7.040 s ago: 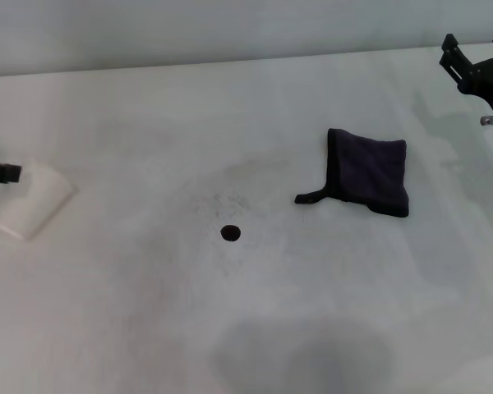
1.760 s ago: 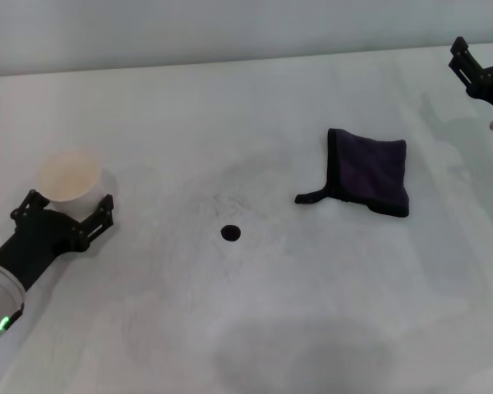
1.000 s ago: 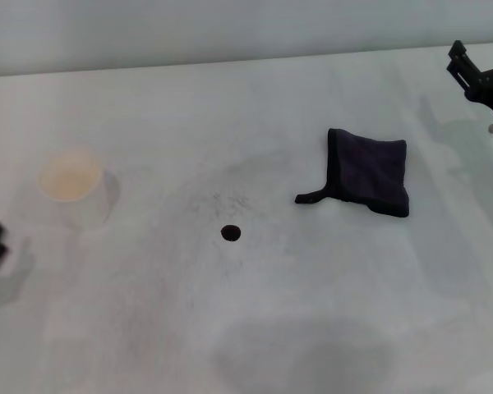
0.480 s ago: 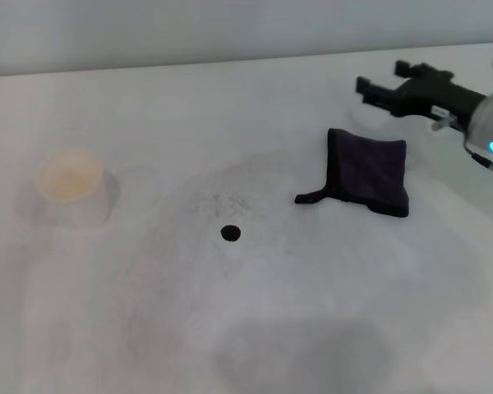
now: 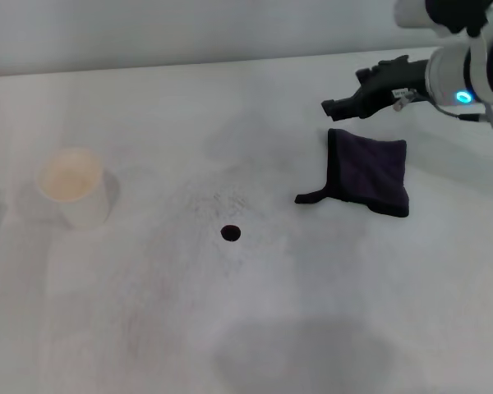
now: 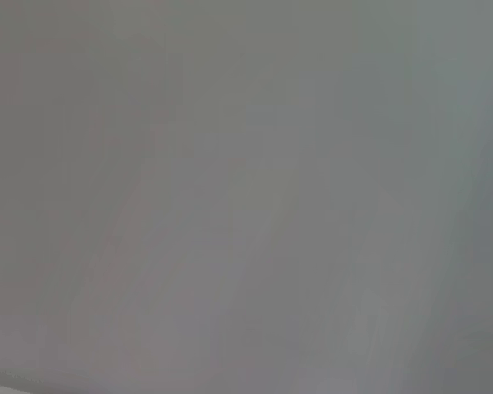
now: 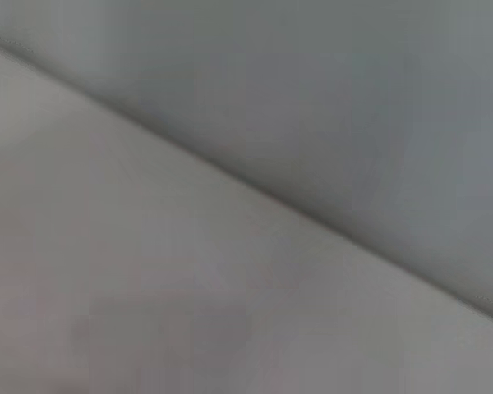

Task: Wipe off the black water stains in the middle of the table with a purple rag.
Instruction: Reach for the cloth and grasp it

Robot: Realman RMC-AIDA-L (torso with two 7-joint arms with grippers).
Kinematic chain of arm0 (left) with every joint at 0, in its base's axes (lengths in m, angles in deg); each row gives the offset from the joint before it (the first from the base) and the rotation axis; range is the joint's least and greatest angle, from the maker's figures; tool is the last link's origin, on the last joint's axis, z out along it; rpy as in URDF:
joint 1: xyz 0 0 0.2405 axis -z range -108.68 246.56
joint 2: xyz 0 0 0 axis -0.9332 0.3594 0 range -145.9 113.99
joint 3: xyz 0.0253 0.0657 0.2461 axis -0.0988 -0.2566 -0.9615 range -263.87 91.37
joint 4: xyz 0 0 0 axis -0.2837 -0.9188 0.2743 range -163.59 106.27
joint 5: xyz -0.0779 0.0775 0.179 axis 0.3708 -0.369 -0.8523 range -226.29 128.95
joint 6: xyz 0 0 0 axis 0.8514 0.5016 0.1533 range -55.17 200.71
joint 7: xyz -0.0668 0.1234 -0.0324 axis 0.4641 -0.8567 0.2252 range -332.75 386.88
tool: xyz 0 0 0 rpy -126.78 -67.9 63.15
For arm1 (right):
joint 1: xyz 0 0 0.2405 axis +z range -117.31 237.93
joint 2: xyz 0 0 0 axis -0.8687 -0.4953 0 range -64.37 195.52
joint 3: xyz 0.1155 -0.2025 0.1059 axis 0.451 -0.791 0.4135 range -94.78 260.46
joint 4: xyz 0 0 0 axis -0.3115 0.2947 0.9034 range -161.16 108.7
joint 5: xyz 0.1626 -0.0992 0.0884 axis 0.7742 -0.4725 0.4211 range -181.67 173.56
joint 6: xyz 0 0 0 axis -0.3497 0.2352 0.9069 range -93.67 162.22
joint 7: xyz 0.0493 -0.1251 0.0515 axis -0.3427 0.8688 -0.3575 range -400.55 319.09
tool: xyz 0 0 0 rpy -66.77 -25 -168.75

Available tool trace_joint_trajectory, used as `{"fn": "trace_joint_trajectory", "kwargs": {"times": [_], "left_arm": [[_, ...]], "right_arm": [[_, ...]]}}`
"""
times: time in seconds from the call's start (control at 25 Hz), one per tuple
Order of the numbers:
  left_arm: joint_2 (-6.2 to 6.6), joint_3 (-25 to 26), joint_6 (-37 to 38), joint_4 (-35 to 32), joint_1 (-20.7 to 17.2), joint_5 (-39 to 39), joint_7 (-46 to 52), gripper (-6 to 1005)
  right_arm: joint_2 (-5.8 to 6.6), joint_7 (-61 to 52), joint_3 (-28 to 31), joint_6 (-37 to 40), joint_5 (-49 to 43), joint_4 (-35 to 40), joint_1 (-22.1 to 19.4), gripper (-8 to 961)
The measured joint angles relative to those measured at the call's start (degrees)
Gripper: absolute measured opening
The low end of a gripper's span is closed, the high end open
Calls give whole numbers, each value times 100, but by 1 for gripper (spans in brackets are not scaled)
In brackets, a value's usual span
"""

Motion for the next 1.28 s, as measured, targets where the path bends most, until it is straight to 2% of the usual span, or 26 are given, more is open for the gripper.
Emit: {"fn": "trace_joint_trajectory", "kwargs": {"times": [0.08,0.2,0.36,0.4,0.56,1.0,1.2,1.28], "left_arm": [[3,11,90,-21,18,-2,-1,890],[3,15,181,-43,30,11,-2,890],[-4,18,230,-47,58,22,-4,890],[-6,20,232,-47,88,22,-4,890],[-8,21,228,-47,214,4,-1,891],[6,26,232,-53,317,1,-5,890],[9,24,231,-106,318,13,-5,890],[9,24,233,-133,314,18,-5,890]], "right_arm": [[-17,-635,-31,-529,-594,473,-17,857],[-17,-1140,-68,-1122,-888,924,-90,857],[-15,-1637,-225,-1463,-1341,973,-115,858],[-19,-1864,-489,-1480,-1522,867,-123,858],[-25,-2072,-907,-1369,-1800,658,-88,856],[-36,-2226,-982,-821,-1899,141,51,852],[-26,-2228,-969,-692,-1911,3,116,778],[-22,-2229,-955,-682,-1901,-32,138,689]]}}
